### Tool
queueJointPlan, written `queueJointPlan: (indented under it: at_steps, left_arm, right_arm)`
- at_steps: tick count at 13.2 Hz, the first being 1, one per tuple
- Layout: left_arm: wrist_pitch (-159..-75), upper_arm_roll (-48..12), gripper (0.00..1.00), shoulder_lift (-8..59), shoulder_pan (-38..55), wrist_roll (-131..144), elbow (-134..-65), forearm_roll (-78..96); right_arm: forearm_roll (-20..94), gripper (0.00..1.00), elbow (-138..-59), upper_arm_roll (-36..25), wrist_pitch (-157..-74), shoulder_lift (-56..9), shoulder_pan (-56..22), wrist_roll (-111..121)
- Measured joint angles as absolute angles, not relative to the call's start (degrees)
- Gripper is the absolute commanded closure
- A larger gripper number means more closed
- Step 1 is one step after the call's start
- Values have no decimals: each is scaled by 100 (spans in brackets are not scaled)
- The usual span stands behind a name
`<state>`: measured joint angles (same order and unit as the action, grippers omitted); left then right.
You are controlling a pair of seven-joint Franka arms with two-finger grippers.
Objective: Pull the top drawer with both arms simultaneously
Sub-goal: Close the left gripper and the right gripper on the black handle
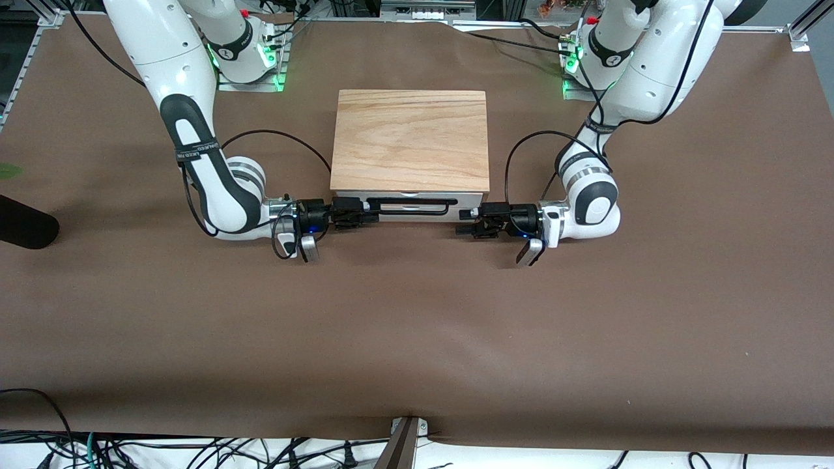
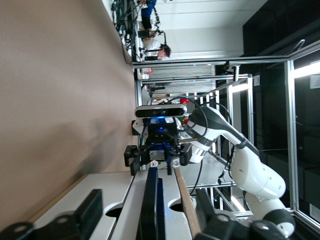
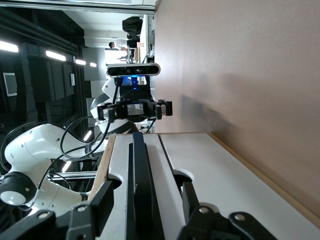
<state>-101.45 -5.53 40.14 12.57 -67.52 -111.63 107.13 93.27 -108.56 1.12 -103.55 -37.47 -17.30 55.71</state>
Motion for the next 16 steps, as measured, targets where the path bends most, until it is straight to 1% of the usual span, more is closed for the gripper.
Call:
queueJointPlan:
  at_steps: [1, 2, 5, 6, 7, 9, 12, 13, 14, 16]
  left_arm:
    - [-10265, -612, 34, 4006, 1268, -6695, -11156, 10713]
    - [-10386, -671, 34, 3989, 1274, -6631, -11156, 10713]
    - [-10677, -858, 34, 3829, 1280, -6333, -11219, 10713]
    - [-10712, -883, 34, 3734, 1282, -6203, -11275, 10713]
    - [-10739, -890, 34, 3641, 1282, -6105, -11359, 10713]
    - [-10756, -894, 34, 3518, 1282, -6066, -11559, 10713]
    - [-10779, -895, 35, 3497, 1278, -6066, -11676, 10714]
    - [-10784, -895, 48, 3497, 1276, -6066, -11678, 10714]
    - [-10787, -897, 51, 3497, 1276, -6066, -11678, 10714]
    - [-10789, -901, 54, 3497, 1276, -6066, -11678, 10714]
  right_arm:
    - [9334, 47, -10856, 112, -10331, -3747, -1730, 5573]
    - [9339, 48, -10856, 112, -10320, -3747, -1730, 5581]
    - [9342, 60, -10857, 112, -10297, -3747, -1742, 5588]
    - [9343, 61, -10858, 113, -10293, -3747, -1759, 5590]
    - [9343, 64, -10858, 113, -10292, -3747, -1777, 5590]
    - [9343, 78, -10859, 113, -10292, -3747, -1810, 5592]
    - [9345, 92, -10862, 113, -10295, -3749, -1815, 5630]
    - [9347, 99, -10863, 112, -10295, -3750, -1815, 5665]
    - [9349, 100, -10864, 112, -10291, -3751, -1815, 5720]
    - [9349, 100, -10865, 112, -10288, -3751, -1815, 5730]
